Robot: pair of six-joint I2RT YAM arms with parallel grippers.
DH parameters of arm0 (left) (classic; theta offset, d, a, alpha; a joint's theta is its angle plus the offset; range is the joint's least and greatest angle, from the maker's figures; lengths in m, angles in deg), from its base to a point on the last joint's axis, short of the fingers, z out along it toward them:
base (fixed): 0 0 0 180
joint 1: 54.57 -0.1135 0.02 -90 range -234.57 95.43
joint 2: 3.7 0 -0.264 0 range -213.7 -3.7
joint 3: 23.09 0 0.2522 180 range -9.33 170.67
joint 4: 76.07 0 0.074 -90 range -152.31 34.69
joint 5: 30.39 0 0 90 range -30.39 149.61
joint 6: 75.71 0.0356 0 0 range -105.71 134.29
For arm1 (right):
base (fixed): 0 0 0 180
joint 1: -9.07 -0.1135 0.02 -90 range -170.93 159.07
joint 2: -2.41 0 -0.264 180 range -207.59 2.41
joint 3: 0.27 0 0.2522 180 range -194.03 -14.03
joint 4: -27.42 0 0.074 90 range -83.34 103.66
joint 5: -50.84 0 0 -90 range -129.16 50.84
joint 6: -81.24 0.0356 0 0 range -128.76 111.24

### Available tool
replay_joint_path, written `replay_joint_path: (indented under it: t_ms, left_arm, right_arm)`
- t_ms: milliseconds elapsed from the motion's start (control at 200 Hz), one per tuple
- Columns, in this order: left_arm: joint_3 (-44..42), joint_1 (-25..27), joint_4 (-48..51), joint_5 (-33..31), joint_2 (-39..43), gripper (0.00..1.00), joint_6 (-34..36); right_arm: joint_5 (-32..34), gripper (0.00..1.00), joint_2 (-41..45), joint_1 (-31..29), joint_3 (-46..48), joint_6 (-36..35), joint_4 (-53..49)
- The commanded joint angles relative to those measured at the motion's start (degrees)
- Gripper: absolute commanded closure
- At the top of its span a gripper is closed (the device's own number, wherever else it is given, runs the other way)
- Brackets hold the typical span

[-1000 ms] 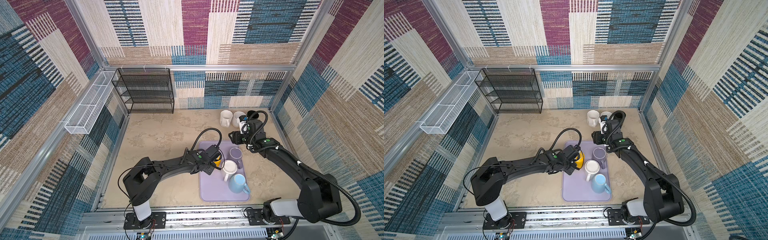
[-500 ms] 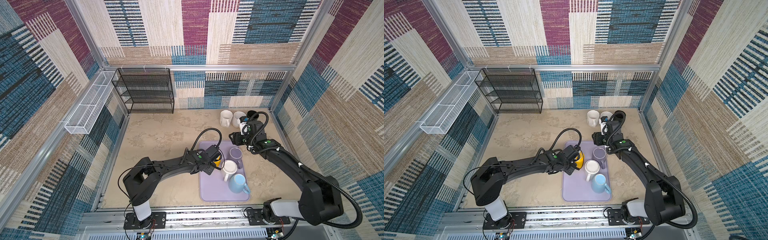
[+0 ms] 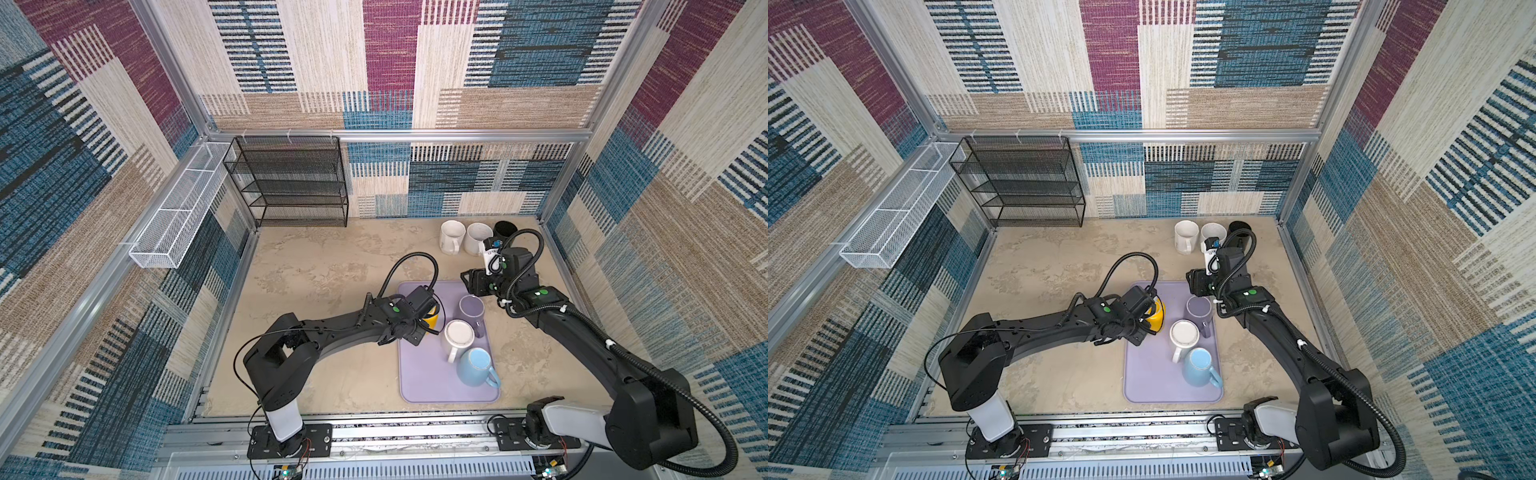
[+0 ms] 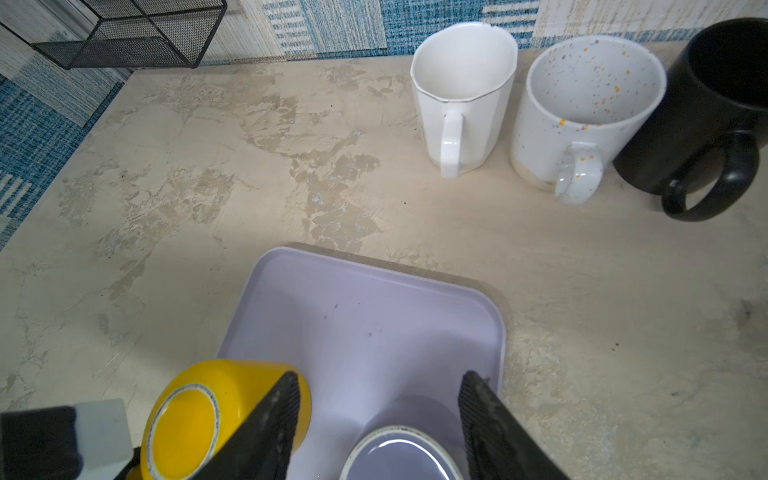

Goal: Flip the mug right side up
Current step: 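Close the left gripper on the yellow mug handle and lift it, then carry the yellow mug above the tray with the left gripper while the right gripper approaches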

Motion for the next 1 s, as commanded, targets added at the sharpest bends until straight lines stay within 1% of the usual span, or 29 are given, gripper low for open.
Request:
replay_joint_path:
  t_ms: [0, 361, 641, 847, 997]
  left_arm:
    - [-0.45, -1.10, -3.14, 1.33, 1.49, 1.00, -0.37]
    - [-2.63, -5.19, -8.29, 7.10, 6.36, 1.00, -1.28]
    - [-6.96, -8.57, -16.22, 13.27, 10.93, 1.00, -3.84]
    - [-12.29, -11.16, -23.47, 15.15, 16.60, 1.00, -6.48]
    - [-16.56, -13.15, -26.45, 16.19, 21.79, 1.00, -9.27]
  right_arm:
    - [-0.41, 0.36, 1.04, -0.02, 0.61, 0.89, 1.87]
    - [-2.09, 0.36, 3.21, 0.00, 3.31, 2.26, 3.17]
    - [-7.27, 0.37, 4.24, -0.04, 5.23, 3.63, 5.68]
    - [-11.90, 0.36, 3.96, 0.02, 6.59, 5.21, 8.61]
    - [-17.13, 0.36, 4.51, -0.05, 8.79, 7.60, 12.95]
